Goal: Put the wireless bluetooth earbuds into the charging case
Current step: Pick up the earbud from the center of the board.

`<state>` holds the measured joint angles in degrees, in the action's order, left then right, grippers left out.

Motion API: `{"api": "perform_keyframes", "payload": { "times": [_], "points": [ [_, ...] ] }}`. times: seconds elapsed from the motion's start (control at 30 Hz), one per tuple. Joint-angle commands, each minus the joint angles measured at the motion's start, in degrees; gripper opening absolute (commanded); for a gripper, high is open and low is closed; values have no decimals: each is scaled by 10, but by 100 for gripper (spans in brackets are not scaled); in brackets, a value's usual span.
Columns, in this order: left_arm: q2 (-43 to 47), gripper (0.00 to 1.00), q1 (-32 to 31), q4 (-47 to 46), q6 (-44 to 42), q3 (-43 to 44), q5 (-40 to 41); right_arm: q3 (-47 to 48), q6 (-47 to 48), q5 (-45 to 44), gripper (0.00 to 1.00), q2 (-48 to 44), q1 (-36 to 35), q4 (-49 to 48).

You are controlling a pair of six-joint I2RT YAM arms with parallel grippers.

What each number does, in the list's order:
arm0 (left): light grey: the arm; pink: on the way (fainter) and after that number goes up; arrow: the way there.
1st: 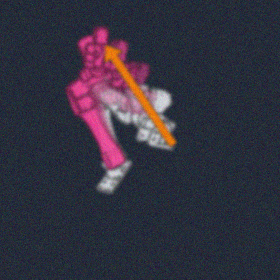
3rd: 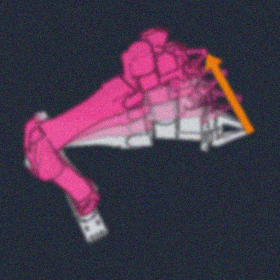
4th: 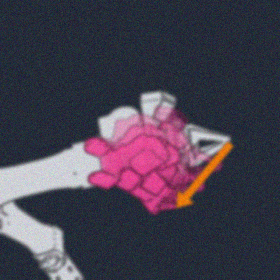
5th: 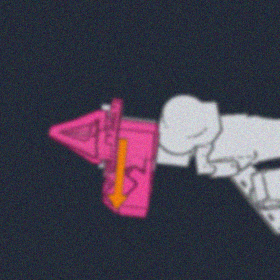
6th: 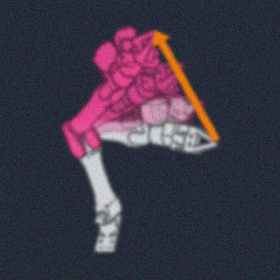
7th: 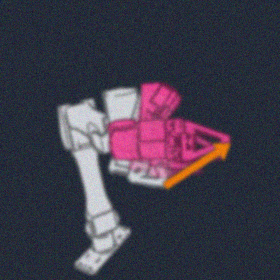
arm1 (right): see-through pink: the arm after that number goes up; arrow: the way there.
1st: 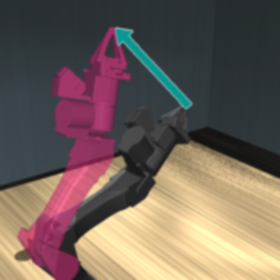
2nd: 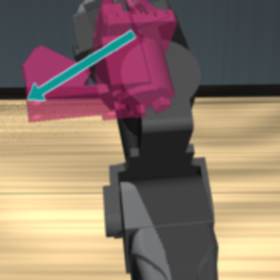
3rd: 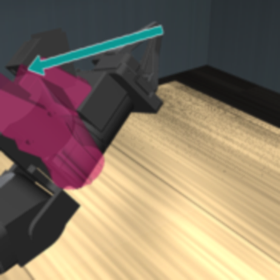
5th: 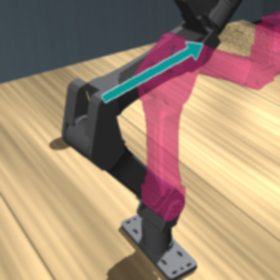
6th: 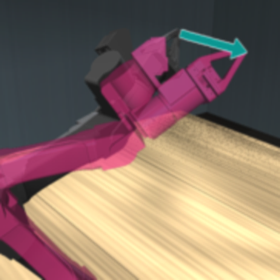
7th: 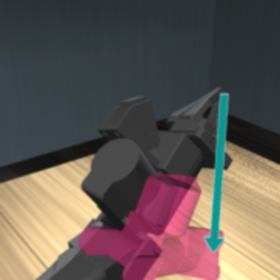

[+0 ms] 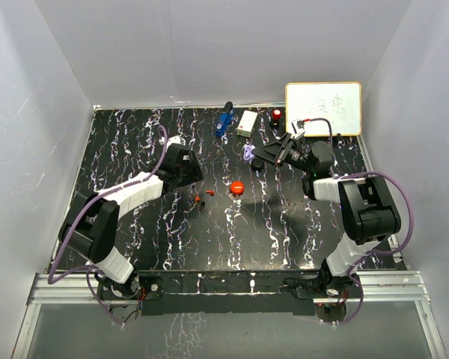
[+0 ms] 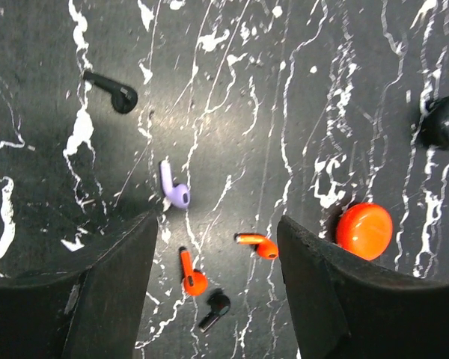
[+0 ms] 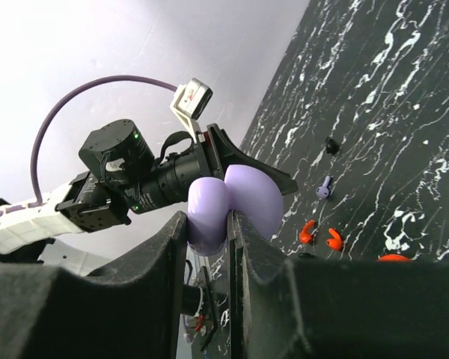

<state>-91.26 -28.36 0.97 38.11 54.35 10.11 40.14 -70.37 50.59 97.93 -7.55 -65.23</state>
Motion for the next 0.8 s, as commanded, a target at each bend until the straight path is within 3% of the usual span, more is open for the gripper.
{"api": "perform_keyframes", "payload": {
  "times": [0.0, 0.77],
  "points": [
    [18, 64, -3, 25, -8, -20, 0, 29, 101, -18, 0, -29, -3, 104],
    [-47, 60, -3, -17, -8, -22, 9, 20, 107, -15, 0, -34, -2, 110]
  ]
}}
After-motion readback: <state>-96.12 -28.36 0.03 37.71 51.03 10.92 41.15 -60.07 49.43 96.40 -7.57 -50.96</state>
